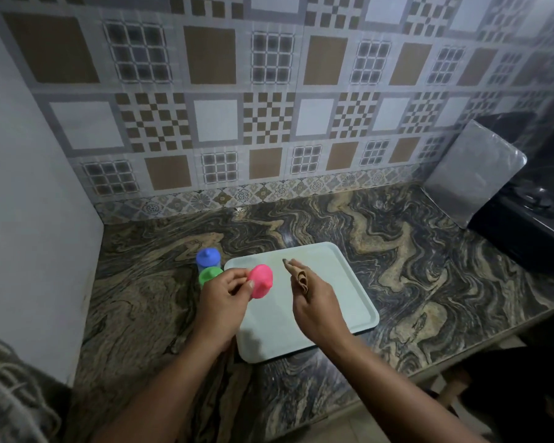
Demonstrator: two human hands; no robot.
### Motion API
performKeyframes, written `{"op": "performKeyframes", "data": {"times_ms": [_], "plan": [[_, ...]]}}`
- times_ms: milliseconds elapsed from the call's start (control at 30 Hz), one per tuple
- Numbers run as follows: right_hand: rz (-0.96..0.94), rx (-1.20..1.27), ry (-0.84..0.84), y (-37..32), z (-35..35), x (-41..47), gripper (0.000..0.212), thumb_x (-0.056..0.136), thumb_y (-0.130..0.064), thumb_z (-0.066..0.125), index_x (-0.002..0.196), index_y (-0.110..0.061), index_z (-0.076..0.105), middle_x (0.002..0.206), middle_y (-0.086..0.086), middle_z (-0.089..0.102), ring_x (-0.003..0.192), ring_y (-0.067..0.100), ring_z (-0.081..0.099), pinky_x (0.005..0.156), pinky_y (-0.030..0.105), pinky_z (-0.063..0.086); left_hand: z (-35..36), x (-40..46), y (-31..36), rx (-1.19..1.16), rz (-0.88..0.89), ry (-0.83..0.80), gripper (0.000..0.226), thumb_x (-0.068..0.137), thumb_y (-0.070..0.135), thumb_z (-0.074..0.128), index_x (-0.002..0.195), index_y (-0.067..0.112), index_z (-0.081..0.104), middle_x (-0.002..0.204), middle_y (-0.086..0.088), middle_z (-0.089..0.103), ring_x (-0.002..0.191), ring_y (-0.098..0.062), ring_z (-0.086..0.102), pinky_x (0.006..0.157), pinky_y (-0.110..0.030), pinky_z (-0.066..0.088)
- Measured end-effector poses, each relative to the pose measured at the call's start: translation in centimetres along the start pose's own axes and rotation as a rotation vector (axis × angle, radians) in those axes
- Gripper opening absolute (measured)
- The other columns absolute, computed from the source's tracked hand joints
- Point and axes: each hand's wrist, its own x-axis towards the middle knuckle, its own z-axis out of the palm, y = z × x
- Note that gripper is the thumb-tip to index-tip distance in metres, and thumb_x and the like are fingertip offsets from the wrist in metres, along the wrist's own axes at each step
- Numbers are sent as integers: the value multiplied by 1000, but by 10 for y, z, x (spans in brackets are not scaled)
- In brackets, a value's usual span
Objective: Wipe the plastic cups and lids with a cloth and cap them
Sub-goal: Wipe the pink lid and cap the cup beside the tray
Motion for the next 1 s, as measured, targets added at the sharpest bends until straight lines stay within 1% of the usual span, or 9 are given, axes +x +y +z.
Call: {"op": "performKeyframes", "data": {"times_ms": [100,167,233,300,467,533,667,867,1000], "plan": [[-299,58,-43,-8,8,-12,37,106,-7,49,138,-13,68,141,9,70,135,19,63,117,34,47,4,2,4,-154,-102,-67,21,93,-2,65,92,18,73,89,-3,79,87,-20,75,79,-32,61],[72,195,-84,-7,6,2,33,106,-9,47,109,-19,79,111,19,79,106,27,75,100,49,59,5,3,4,-222,-165,-46,21,94,-4,63,92,15,71,94,-10,78,89,-22,74,79,-34,62],[457,337,-103,9,-1,16,32,104,-9,49,100,-11,80,102,21,79,101,36,76,93,55,62,1,4,6,-281,-220,-24,19,94,-5,62,94,12,69,96,-11,76,87,-19,72,73,-28,62],[469,425,-101,9,-3,14,32,106,-8,49,111,-10,81,109,20,79,108,39,74,90,58,63,-2,3,10,-308,-263,-26,15,95,-4,61,98,8,69,95,-10,76,84,-18,73,68,-25,61],[291,668,-104,-5,5,2,33,111,-6,47,129,-14,74,112,16,75,99,26,71,95,53,62,5,2,14,-469,-365,-51,10,95,-4,60,102,1,66,98,-20,75,85,-25,75,79,-36,63],[95,518,-68,-5,4,3,39,106,-7,51,139,-17,69,134,-4,72,119,16,69,104,46,58,7,1,15,-531,-422,-94,11,95,-4,58,104,0,64,102,-25,74,86,-27,76,79,-39,64],[-287,143,-96,6,-5,7,49,100,1,57,148,-11,60,153,-1,61,145,8,53,119,36,46,8,-1,22,-677,-566,-224,20,97,9,56,114,6,67,108,-19,76,93,-25,76,78,-40,62],[-130,245,-96,11,-7,9,40,107,-16,55,145,-23,63,147,-7,65,138,5,59,115,41,51,18,4,17,-664,-614,-63,8,95,14,64,97,16,72,101,-9,72,82,-16,65,72,-27,51],[-242,157,-61,22,-5,-3,44,104,-10,55,148,-12,60,154,0,58,148,4,47,122,32,42,35,3,17,-766,-575,-46,20,95,2,60,114,1,67,110,-17,75,87,-21,76,88,-36,56]]}}
